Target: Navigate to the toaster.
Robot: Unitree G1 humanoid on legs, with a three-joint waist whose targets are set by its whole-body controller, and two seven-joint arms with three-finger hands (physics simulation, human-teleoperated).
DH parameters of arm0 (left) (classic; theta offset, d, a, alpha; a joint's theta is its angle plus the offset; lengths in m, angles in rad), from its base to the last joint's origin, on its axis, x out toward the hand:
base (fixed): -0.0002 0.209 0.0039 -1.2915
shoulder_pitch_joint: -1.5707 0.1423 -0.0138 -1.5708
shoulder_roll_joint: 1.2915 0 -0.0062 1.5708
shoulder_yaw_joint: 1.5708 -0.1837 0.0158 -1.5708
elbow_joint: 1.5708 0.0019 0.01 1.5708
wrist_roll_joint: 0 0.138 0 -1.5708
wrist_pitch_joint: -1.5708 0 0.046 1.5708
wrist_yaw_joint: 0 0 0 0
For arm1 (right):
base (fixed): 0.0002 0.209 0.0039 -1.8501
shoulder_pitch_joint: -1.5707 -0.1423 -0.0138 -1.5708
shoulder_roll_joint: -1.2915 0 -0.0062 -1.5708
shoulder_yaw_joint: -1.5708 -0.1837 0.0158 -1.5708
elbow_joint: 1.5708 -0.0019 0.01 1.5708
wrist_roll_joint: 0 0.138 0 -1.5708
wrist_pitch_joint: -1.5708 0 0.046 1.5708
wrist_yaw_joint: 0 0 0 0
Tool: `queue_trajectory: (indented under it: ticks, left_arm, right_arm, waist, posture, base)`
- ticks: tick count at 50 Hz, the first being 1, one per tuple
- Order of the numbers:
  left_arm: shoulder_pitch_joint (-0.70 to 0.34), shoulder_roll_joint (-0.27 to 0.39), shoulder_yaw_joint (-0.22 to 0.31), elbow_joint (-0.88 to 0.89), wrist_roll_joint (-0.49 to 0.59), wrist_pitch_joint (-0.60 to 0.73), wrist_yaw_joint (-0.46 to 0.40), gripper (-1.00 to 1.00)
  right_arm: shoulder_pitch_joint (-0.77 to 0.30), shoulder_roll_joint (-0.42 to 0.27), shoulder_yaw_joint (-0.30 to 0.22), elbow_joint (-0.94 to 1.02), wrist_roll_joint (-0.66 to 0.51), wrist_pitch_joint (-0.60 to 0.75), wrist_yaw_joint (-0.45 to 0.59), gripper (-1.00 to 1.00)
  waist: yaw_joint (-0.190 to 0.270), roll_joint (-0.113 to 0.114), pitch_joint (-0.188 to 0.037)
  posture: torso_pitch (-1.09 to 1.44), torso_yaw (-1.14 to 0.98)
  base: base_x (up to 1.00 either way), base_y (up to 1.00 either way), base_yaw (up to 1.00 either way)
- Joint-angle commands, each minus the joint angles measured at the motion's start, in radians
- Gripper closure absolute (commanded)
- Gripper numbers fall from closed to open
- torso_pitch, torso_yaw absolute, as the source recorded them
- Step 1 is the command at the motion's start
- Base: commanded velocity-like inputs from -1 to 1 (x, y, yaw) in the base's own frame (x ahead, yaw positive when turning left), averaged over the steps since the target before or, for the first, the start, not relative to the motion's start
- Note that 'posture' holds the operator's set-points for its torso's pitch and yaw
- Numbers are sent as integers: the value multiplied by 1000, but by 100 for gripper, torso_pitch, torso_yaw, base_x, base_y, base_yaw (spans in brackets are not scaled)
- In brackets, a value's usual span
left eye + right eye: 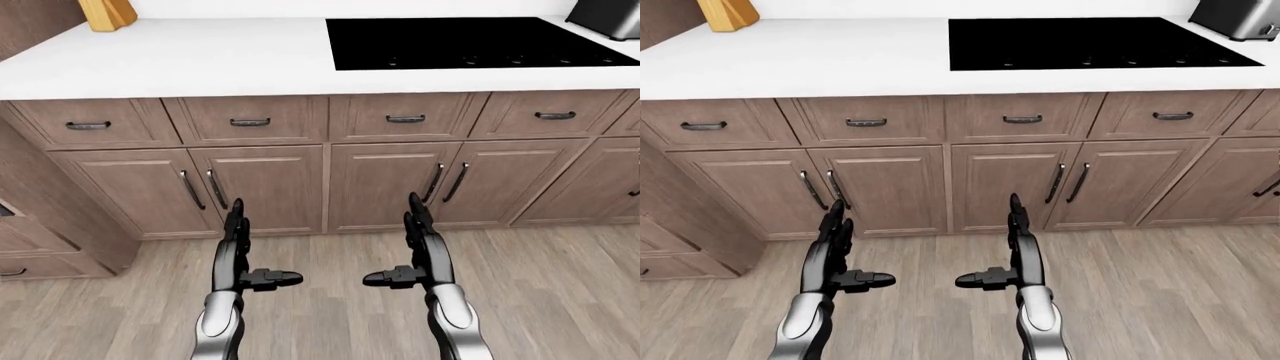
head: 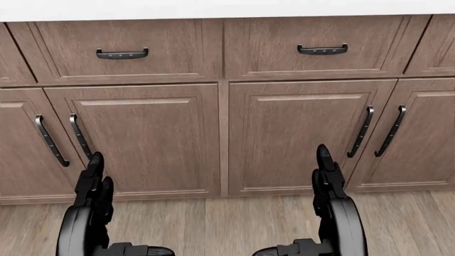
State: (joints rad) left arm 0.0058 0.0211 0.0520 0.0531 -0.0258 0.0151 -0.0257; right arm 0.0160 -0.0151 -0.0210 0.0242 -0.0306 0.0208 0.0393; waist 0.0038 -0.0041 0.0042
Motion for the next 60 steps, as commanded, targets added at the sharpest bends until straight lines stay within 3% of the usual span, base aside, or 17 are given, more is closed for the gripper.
queue_trajectory:
  ticks: [1, 6, 10, 13, 22, 24, 26, 27, 29, 34, 37, 39, 50, 53, 54, 56, 60]
  left_arm:
    - [-17, 2, 1, -44, 0, -28, 2, -100]
    - [-17, 2, 0, -42, 0, -30, 3, -100]
    - [-19, 3, 0, -39, 1, -32, 3, -100]
    - [-14, 2, -1, -48, 2, -27, 4, -100]
    - [-16, 3, 1, -40, 2, -33, 4, -100]
    - [-18, 4, 2, -32, 2, -38, 4, -100]
    - [-18, 4, 2, -31, 2, -39, 3, -100]
    - [-17, 4, 2, -38, 2, -34, 4, -100]
    - [-20, 4, 3, -33, 2, -36, 4, -100]
    - [-25, 5, 5, -17, 1, -47, 3, -100]
    - [-19, 4, 2, -33, 3, -37, 4, -100]
    - [-21, 4, 3, -28, 3, -41, 4, -100]
    - [-20, 4, 2, -29, 4, -40, 5, -100]
    - [-16, 4, 1, -37, 5, -34, 5, -100]
    - [-17, 4, 2, -34, 5, -36, 5, -100]
    - [-19, 4, 2, -28, 5, -41, 4, -100]
    - [-19, 4, 2, -29, 6, -39, 5, -100]
  right_arm:
    - [-18, -3, -4, -31, 1, -35, -1, -100]
    - [-18, -3, -3, -36, 0, -32, -1, -100]
    - [-19, -3, -2, -36, -3, -29, -3, -100]
    - [-17, -2, -2, -42, -4, -25, -6, -100]
    - [-16, -2, -3, -43, -3, -21, -8, -100]
    - [-15, -2, -2, -44, -4, -20, -9, -100]
    - [-16, -2, -3, -40, -4, -21, -9, -100]
    - [-17, -2, -3, -39, -4, -22, -9, -100]
    - [-21, -3, -4, -32, -4, -24, -10, -100]
    - [-22, -3, -4, -29, -5, -25, -10, -100]
    - [-20, -3, -3, -36, -6, -19, -11, -100]
    - [-20, -3, -3, -37, -5, -20, -11, -100]
    - [-20, -3, -4, -32, -6, -22, -10, -100]
    - [-19, -2, -3, -34, -7, -22, -11, -100]
    - [-19, -2, -3, -35, -7, -21, -11, -100]
    - [-18, -2, -2, -38, -8, -19, -12, -100]
    - [-21, -2, -2, -31, -8, -22, -12, -100]
  waist:
    - [1, 9, -18]
    - [8, 22, -6]
    - [8, -47, -2]
    - [2, -41, 10]
    - [8, 23, 22]
    - [9, 47, 22]
    - [10, 96, 8]
    - [18, 56, 14]
    - [14, 71, 12]
    - [15, 43, 7]
    - [15, -3, 11]
    - [11, -70, -5]
    - [8, 36, 25]
    - [11, 105, 8]
    - [21, 58, 19]
    - [16, 73, 14]
    - [15, 48, 7]
  posture:
    - [0, 0]
    - [0, 0]
    - [0, 0]
    - [0, 0]
    - [0, 0]
    - [0, 0]
    - [0, 0]
    - [0, 0]
    - [0, 0]
    - [0, 0]
    - [0, 0]
    - [0, 0]
    - [0, 0]
    - [0, 0]
    - [0, 0]
    - [0, 0]
    - [0, 0]
  base:
    - [0, -19, 0]
    - [0, -22, 0]
    - [0, -23, 0]
    - [0, -23, 0]
    - [0, -24, 0]
    - [0, -24, 0]
    - [0, -24, 0]
    - [0, -24, 0]
    - [0, -24, 0]
    - [0, -24, 0]
    - [0, -24, 0]
    - [0, -25, 0]
    - [0, -25, 0]
    - [0, -25, 0]
    - [0, -24, 0]
    - [0, -25, 0]
    - [0, -25, 0]
